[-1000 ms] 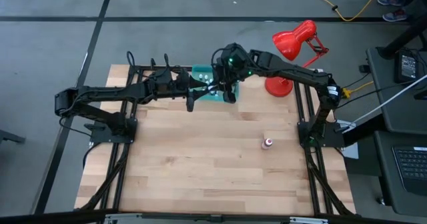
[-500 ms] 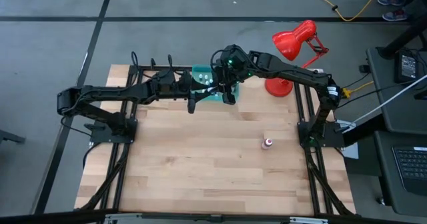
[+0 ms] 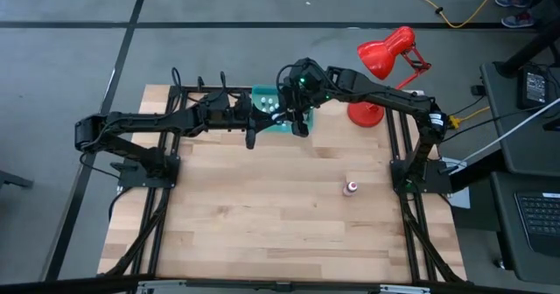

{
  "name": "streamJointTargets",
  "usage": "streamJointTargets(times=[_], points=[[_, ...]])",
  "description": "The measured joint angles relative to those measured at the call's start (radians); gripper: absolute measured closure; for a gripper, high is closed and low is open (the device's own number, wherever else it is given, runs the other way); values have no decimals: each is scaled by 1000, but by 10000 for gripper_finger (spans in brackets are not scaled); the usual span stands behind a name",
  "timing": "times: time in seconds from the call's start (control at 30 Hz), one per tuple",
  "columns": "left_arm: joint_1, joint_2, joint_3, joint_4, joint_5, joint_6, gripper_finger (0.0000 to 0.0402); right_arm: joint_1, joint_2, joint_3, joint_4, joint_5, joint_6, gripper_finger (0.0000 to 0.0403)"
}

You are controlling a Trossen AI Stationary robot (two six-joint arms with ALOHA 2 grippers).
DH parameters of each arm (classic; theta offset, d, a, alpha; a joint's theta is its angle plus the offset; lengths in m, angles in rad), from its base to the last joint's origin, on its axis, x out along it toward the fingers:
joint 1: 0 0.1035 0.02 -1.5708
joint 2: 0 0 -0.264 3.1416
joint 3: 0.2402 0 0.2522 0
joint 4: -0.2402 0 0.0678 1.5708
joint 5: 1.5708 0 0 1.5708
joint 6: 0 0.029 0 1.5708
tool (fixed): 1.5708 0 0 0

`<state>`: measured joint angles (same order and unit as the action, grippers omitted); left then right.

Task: Pick & Place food coloring
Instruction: Put the black food coloring bottle into the bin

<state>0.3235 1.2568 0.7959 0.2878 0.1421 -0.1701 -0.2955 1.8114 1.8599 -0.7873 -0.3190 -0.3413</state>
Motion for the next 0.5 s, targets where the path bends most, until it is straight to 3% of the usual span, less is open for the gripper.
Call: streamJointTargets(times=[0.4,0.5], points=[[0,0,2,14,-15,-11,334,-1,0,38,5,4,-5,291],[0,-8,2,51,-38,-10,334,-2,0,89,-21,50,-12,291]])
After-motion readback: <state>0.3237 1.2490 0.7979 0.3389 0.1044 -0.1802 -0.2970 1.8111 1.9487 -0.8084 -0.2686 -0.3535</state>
